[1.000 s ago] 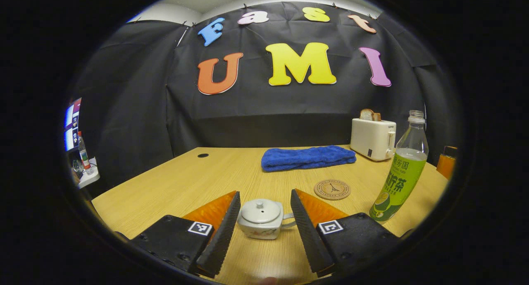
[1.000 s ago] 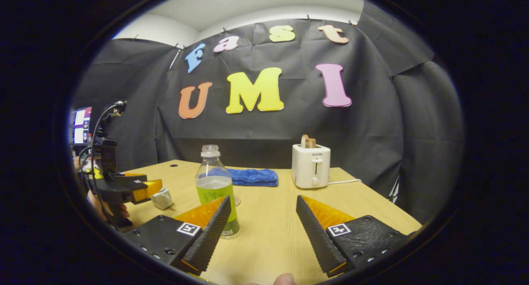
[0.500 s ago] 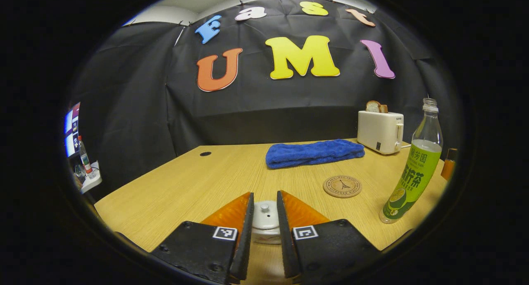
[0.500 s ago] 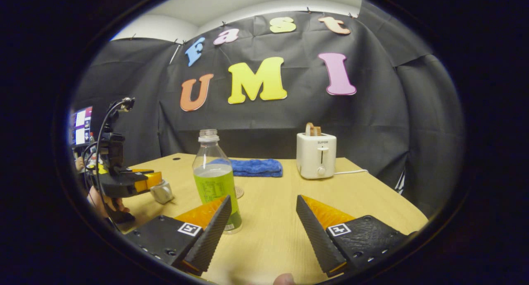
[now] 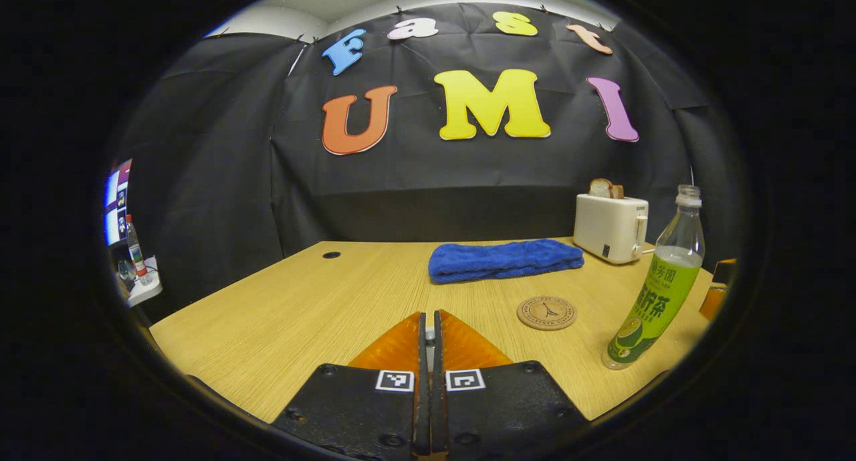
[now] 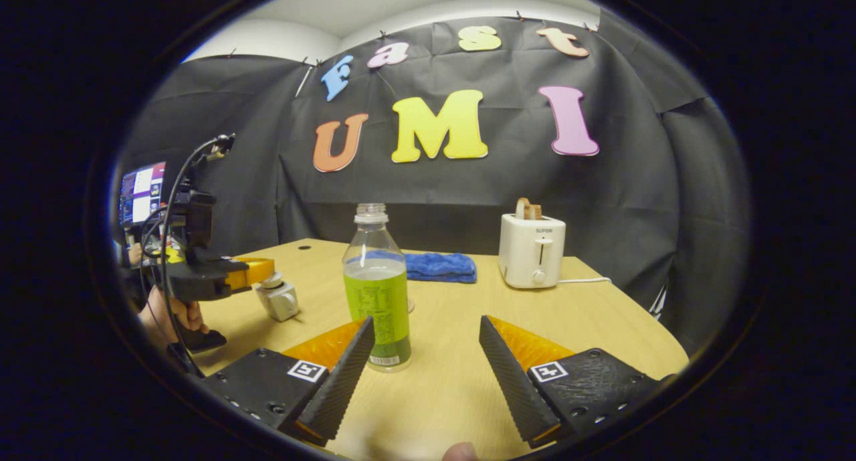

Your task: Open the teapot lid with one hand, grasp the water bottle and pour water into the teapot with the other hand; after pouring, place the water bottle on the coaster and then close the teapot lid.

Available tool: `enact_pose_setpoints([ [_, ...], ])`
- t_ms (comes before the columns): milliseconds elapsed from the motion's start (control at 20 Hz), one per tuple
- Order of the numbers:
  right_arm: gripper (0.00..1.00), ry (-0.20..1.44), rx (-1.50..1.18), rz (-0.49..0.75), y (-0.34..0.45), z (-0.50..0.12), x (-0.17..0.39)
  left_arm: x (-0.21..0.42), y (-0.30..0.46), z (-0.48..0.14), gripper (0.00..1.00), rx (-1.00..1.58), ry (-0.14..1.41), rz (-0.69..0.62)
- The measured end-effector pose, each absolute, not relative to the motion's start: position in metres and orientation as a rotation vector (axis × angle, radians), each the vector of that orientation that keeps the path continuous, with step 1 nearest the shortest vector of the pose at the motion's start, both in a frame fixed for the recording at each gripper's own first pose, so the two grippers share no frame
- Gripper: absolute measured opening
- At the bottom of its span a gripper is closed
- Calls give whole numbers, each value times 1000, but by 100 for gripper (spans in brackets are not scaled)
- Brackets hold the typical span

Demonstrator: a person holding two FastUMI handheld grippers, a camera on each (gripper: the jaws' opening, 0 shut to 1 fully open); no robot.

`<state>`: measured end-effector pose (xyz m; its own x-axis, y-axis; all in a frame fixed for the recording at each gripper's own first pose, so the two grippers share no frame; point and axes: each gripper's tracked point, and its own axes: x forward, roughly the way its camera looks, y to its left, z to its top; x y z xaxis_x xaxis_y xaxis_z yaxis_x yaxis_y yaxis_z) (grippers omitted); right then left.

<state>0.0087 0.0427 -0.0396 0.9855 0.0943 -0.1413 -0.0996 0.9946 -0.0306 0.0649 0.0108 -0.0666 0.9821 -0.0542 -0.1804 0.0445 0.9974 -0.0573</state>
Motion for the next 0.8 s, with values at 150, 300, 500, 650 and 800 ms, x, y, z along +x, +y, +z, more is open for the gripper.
enact_pose_setpoints([
  [150, 94, 147, -31, 110, 52, -39, 7, 56, 17, -56, 3, -50, 158, -61],
  [300, 94, 147, -44, 131, 70, -36, 11, 43, 30, -47, 3, -51, 127, -53],
  [500, 94, 156, -43, 134, 90, -32, 32, 31, 46, -44, 3, -77, 105, -54],
  [650, 95, 164, -37, 108, 98, -30, 54, 27, 55, -48, 3, -97, 106, -67],
  [800, 95, 175, -29, 82, 104, -33, 67, 25, 68, -49, 3, -104, 102, -62],
])
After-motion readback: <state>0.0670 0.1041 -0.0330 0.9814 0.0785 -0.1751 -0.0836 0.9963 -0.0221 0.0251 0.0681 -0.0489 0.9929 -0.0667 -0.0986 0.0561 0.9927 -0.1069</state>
